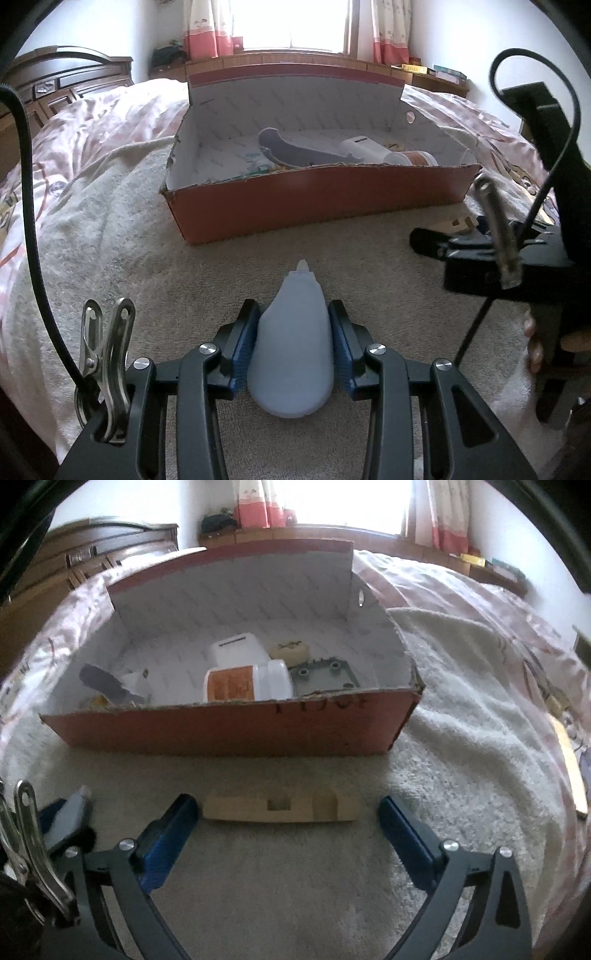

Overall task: Organize rigid objects
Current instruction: 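Hold the blue tube with the left tool while the right tool grasps the wooden peg, then carry the blue tube and wooden peg over the box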

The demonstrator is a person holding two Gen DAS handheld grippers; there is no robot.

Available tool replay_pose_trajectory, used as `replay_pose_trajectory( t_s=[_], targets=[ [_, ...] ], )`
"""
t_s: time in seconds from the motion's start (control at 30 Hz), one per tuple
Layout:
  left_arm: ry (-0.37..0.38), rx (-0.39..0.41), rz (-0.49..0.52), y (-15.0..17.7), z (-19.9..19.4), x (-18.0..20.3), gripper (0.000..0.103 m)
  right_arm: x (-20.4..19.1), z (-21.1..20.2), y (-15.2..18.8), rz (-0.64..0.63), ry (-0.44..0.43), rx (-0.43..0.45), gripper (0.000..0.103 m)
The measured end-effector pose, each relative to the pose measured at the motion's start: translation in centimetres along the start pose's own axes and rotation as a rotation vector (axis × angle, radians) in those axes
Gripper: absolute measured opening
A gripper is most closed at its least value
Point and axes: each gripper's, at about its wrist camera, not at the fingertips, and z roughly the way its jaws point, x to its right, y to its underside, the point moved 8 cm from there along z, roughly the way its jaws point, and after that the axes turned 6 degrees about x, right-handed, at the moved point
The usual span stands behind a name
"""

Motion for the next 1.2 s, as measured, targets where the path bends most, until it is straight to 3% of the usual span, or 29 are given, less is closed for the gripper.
replay_pose_trajectory(
  t_s=[0.2,0.37,1.2],
  targets=[
    [-0.002,0.0,0.001,0.0,0.0,0.0,0.039,0.3,-0.3,0.1,0.02,0.015,0.02,0.096],
    [-0.007,0.0,0.006,0.1,0.0,0.0,0.039,1.2,-0.8,0.0,0.054,0.034,0.044,0.081],
    [-0.022,-0.002,-0.009,-0.6,-1.2,-0.1,0.039,1.7,-4.7,1.5,0.152,-0.136,0.097,0.081]
  ],
)
